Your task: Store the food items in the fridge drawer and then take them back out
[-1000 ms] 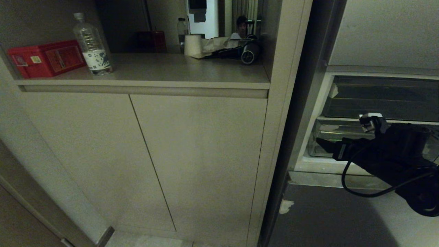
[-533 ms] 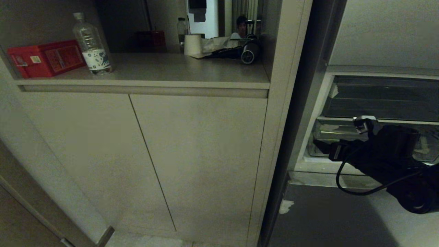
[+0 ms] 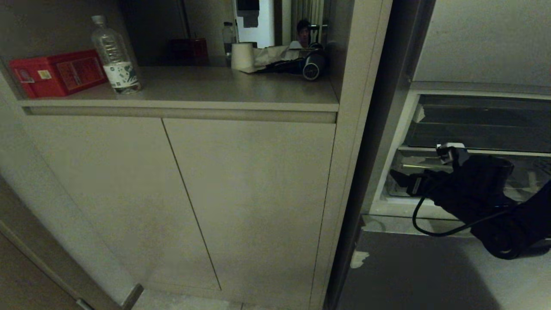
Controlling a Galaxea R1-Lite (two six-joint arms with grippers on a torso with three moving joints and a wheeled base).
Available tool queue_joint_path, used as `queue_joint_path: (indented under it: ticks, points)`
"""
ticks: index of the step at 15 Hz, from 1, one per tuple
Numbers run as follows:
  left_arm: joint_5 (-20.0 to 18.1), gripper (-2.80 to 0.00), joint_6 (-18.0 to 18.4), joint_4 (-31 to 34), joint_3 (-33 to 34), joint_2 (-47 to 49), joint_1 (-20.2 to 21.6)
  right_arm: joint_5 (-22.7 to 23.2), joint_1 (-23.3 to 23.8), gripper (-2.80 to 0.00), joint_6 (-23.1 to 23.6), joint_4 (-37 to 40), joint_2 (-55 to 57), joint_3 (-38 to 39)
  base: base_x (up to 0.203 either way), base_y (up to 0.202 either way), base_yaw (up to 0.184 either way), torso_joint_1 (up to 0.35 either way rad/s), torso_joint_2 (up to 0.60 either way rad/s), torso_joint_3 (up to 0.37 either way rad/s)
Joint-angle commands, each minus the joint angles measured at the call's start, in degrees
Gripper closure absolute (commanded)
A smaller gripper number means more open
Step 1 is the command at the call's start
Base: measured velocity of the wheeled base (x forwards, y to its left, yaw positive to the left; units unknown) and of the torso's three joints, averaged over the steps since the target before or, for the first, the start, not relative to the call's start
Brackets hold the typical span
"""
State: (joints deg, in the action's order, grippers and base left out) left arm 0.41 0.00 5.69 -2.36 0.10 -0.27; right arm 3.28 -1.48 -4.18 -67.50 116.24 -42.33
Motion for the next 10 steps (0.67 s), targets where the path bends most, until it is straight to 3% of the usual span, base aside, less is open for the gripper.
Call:
queue_joint_path:
  ticks: [1,10]
  points:
    - [0.02,0.00,0.00,0.02,-0.01,0.08,0.00,0.06,-0.02,-2.80,-0.04,-0.26,0.48,-0.74,0.000,0.000,0.000,0.000,0.00,0.000]
    - [0.02,0.00,0.00,0.02,-0.01,0.08,0.00,-0.91,-0.11,-2.80,-0.04,-0.26,0.92,-1.80,0.000,0.000,0.000,0.000,0.00,0.000]
